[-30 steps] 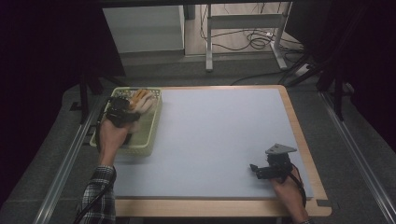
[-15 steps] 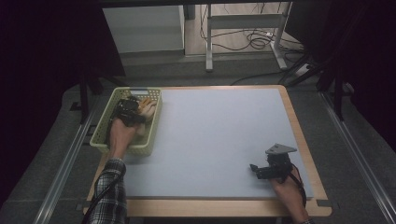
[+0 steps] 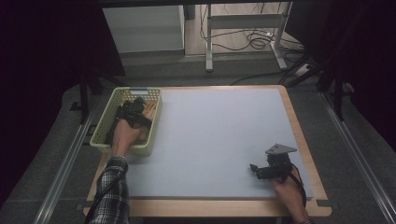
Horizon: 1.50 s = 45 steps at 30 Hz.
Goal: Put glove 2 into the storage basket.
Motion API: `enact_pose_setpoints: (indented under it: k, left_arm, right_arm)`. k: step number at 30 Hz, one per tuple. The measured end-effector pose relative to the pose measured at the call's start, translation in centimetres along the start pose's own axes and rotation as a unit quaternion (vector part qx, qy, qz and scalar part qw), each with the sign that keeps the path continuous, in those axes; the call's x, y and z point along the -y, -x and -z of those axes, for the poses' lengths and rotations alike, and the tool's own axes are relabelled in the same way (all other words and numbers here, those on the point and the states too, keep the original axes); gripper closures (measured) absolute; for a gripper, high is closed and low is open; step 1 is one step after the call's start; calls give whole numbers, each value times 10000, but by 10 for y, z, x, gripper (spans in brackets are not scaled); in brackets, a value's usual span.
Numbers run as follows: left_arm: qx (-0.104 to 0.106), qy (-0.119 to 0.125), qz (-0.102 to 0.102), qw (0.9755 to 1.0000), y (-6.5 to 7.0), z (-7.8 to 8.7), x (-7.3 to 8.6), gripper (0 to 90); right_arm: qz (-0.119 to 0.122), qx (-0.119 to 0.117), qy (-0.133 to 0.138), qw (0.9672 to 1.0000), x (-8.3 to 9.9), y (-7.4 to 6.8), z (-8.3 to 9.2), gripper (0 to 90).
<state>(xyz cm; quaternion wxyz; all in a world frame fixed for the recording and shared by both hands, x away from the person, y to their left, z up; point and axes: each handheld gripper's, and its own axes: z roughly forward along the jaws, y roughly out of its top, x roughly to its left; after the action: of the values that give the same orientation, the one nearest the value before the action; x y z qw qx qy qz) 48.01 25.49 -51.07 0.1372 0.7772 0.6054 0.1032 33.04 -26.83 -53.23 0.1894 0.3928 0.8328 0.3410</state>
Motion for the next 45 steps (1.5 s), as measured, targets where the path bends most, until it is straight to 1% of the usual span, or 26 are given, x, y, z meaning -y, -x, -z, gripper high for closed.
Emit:
enact_pose_setpoints:
  k: [3, 4, 5, 6, 8, 10, 12, 16, 18, 20, 21, 22, 24, 26, 27, 29, 31, 32, 33, 34, 35, 37, 40, 42, 45]
  left_arm:
    - [110, 79, -39, 9999, -3, 6, 4, 168]
    - [198, 148, -28, 9997, -4, 9, 5, 150]
    - [260, 183, -54, 9995, -4, 12, 6, 110]
    - [282, 214, -84, 9993, -4, 16, 7, 108]
    - [243, 265, -167, 9992, -2, 22, 8, 105]
    - [215, 358, -195, 9989, -2, 29, 9, 103]
    - [135, 486, -164, 9986, -5, 37, 9, 110]
    - [14, 805, -30, 9967, -15, 54, 10, 168]
    - [-92, 905, 53, 9958, -20, 60, 11, 236]
    - [-291, 947, 122, 9950, -26, 63, 13, 321]
    - [-397, 942, 161, 9946, -28, 63, 13, 372]
    - [-443, 929, 194, 9945, -31, 63, 14, 433]
    - [-456, 830, 220, 9953, -35, 59, 16, 587]
    - [-451, 704, 163, 9964, -35, 52, 16, 690]
    - [-427, 657, 140, 9968, -34, 49, 15, 723]
    - [-360, 530, 83, 9979, -31, 40, 14, 749]
    - [-454, 403, -4, 9982, -25, 31, 12, 766]
    - [-435, 368, -34, 9984, -22, 26, 11, 772]
    - [-387, 369, -37, 9986, -20, 24, 10, 781]
    - [-387, 369, -37, 9986, -20, 24, 10, 791]
    - [-254, 381, -44, 9989, -17, 22, 9, 791]
    - [-100, 462, -43, 9989, -12, 21, 7, 820]
    - [-125, 473, -82, 9988, -9, 21, 7, 820]
    - [-119, 509, -50, 9986, -12, 22, 8, 795]
    - [-103, 589, 69, 9982, -17, 22, 11, 744]
  right_arm:
    - [-1, 0, -2, 10000, 0, 0, 0, 62]
    - [-1, 0, -2, 10000, 0, 0, 0, 61]
    - [-1, 2, -1, 10000, 0, 0, 0, 61]
    - [0, 2, -1, 10000, 0, 0, 0, 61]
    - [0, 3, -1, 10000, 0, 0, 0, 61]
    - [0, 3, -1, 10000, 0, 0, 0, 61]
    - [0, 5, -2, 10000, 0, 0, 0, 61]
    - [1, 6, -2, 10000, 0, 0, 0, 61]
    - [1, 5, -2, 10000, 0, 0, 0, 61]
    - [2, 5, -2, 10000, 0, 0, 0, 61]
    - [0, 5, -3, 10000, 0, 0, 0, 61]
    - [1, 5, -2, 10000, 0, 0, 0, 61]
    - [0, 5, -2, 10000, 0, 0, 0, 61]
    - [-2, 5, -2, 10000, 0, 0, 0, 61]
    - [-1, 3, -2, 10000, 0, 0, 0, 61]
    - [0, 4, -1, 10000, 0, 0, 0, 61]
    - [-2, 3, -1, 10000, 0, 0, 0, 61]
    - [-1, 3, -1, 10000, 0, 0, 0, 61]
    - [1, 5, 0, 10000, 0, 0, 0, 61]
    - [1, 5, 0, 10000, 0, 0, 0, 61]
    - [1, 4, 0, 10000, 0, 0, 0, 61]
    - [-1, 3, -2, 10000, 0, 0, 0, 61]
    - [0, 3, -1, 10000, 0, 0, 0, 61]
    - [1, 4, 0, 10000, 0, 0, 0, 61]
    - [2, 4, 0, 10000, 0, 0, 0, 61]
